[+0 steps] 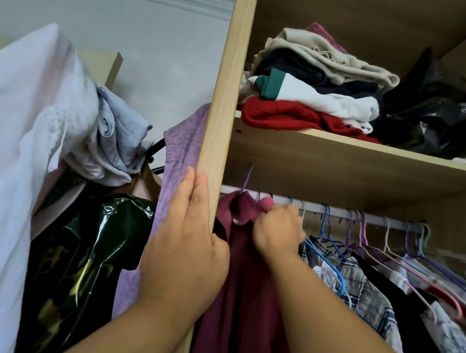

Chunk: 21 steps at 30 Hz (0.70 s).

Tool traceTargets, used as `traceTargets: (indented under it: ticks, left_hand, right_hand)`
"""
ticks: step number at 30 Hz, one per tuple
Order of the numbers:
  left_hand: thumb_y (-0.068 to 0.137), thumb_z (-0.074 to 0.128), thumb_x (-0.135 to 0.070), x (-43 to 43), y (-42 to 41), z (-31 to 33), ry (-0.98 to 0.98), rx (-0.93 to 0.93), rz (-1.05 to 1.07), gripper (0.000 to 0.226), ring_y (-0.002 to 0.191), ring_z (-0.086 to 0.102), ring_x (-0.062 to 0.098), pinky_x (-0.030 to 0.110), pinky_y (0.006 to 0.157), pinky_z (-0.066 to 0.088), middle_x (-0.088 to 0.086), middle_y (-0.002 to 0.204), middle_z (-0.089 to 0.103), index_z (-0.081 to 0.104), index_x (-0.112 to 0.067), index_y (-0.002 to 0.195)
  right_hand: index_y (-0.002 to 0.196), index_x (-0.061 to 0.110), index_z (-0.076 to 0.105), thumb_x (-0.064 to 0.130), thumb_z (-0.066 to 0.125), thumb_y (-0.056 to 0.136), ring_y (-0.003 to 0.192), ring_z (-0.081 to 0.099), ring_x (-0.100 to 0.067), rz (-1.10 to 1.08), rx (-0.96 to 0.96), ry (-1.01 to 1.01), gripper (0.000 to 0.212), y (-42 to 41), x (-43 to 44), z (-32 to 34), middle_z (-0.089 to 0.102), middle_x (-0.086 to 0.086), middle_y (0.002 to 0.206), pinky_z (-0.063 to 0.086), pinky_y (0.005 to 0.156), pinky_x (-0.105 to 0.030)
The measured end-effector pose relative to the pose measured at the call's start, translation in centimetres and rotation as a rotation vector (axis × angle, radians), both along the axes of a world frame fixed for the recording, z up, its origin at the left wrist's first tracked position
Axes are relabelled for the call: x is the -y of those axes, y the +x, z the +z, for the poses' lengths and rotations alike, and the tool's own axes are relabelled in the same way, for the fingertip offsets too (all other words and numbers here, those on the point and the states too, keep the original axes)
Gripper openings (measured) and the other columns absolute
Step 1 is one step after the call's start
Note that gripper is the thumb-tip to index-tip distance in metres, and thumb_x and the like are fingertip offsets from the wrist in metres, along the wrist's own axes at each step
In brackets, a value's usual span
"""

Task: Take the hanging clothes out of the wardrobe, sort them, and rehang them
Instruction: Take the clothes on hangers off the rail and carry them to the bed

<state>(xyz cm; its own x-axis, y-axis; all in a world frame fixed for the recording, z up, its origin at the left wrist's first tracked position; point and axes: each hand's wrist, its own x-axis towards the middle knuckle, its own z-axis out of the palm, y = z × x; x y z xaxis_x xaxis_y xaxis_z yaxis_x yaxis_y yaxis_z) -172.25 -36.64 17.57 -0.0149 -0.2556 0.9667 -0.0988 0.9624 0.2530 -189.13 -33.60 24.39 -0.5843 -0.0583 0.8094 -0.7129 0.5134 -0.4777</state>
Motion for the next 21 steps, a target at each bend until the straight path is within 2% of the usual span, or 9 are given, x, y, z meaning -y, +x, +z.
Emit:
traceTargets:
  ticks: [2, 5, 9, 11, 14, 16, 18, 21]
  left_hand:
    - [0.074, 0.058, -0.012, 0.0, 0.0, 0.0, -0.004, 0.004, 0.007, 0.088, 0.139, 0.029, 0.013, 0.032, 0.094, 0.043, -0.01, 0.159, 0.01, 0.016, -0.02, 0.151]
    - [0.073, 0.058, -0.01, 0.0, 0.1, 0.0, 0.005, 0.015, 0.013, 0.086, 0.136, 0.036, 0.02, 0.035, 0.091, 0.046, -0.004, 0.158, 0.015, 0.02, -0.016, 0.15]
    - [0.073, 0.055, -0.007, -0.5, 0.3, 0.3, 0.014, 0.061, 0.053, 0.086, 0.141, 0.027, 0.022, 0.039, 0.098, 0.043, 0.003, 0.159, 0.013, 0.017, -0.012, 0.15]
    - [0.072, 0.056, -0.007, -0.7, 0.5, 0.4, 0.007, 0.105, 0.081, 0.086, 0.143, 0.021, 0.026, 0.043, 0.107, 0.035, 0.01, 0.159, 0.011, 0.017, -0.01, 0.15]
    - [0.071, 0.064, -0.031, -1.3, 0.3, 0.0, -0.091, 0.244, 0.208, 0.096, 0.146, -0.002, 0.028, 0.049, 0.115, 0.011, 0.013, 0.159, -0.001, 0.014, -0.014, 0.151]
    - [0.066, 0.061, -0.053, -2.6, -0.3, -0.8, -0.182, 0.348, 0.199, 0.103, 0.145, -0.01, 0.026, 0.051, 0.115, 0.006, 0.008, 0.159, -0.005, 0.012, -0.02, 0.15]
    - [0.065, 0.054, -0.066, -4.3, -1.3, -1.8, -0.219, 0.433, 0.085, 0.104, 0.145, -0.012, 0.023, 0.049, 0.115, 0.006, 0.003, 0.16, -0.003, 0.01, -0.024, 0.15]
    - [0.071, 0.046, -0.072, -7.1, -3.0, -3.1, -0.166, 0.56, -0.156, 0.099, 0.146, -0.008, 0.019, 0.048, 0.115, 0.006, -0.001, 0.16, -0.002, 0.004, -0.029, 0.15]
  right_hand:
    - [0.105, 0.003, 0.06, 0.009, 0.041, 0.087, 0.109, 0.046, -0.037, 0.06, -0.096, 0.04, 0.027, 0.2, -1.0, 0.2, 0.054, -0.02, 0.116, 0.038, 0.091, -0.039]
    - [0.108, 0.01, 0.061, 0.013, 0.043, 0.09, 0.103, 0.056, -0.038, 0.142, -0.13, 0.008, 0.026, 0.8, -3.6, -0.7, 0.064, -0.022, 0.108, 0.041, 0.079, -0.035]
    - [0.101, 0.009, 0.053, 0.024, 0.044, 0.095, 0.097, 0.059, -0.042, 0.048, -0.206, 0.015, 0.018, 1.7, -8.7, -3.1, 0.064, -0.026, 0.102, 0.041, 0.073, -0.038]
    - [0.095, 0.011, 0.047, 0.028, 0.043, 0.096, 0.094, 0.059, -0.044, 0.006, -0.232, 0.033, 0.017, 2.3, -11.9, -4.3, 0.064, -0.027, 0.099, 0.042, 0.072, -0.04]
    - [0.085, 0.016, 0.036, 0.029, 0.043, 0.096, 0.09, 0.059, -0.043, -0.027, -0.253, 0.049, 0.019, 3.0, -17.3, -6.5, 0.063, -0.025, 0.093, 0.041, 0.068, -0.04]
    - [0.082, 0.017, 0.036, 0.028, 0.046, 0.095, 0.089, 0.059, -0.042, -0.054, -0.258, 0.05, 0.02, 3.9, -20.9, -8.3, 0.063, -0.024, 0.091, 0.039, 0.067, -0.039]
    - [0.082, 0.018, 0.039, 0.026, 0.048, 0.094, 0.088, 0.058, -0.04, -0.069, -0.259, 0.067, 0.018, 5.0, -24.5, -10.3, 0.064, -0.021, 0.091, 0.038, 0.066, -0.037]
    - [0.081, 0.019, 0.041, 0.028, 0.05, 0.093, 0.083, 0.059, -0.039, -0.132, -0.176, 0.097, 0.017, 6.9, -29.7, -13.6, 0.065, -0.016, 0.084, 0.037, 0.061, -0.035]
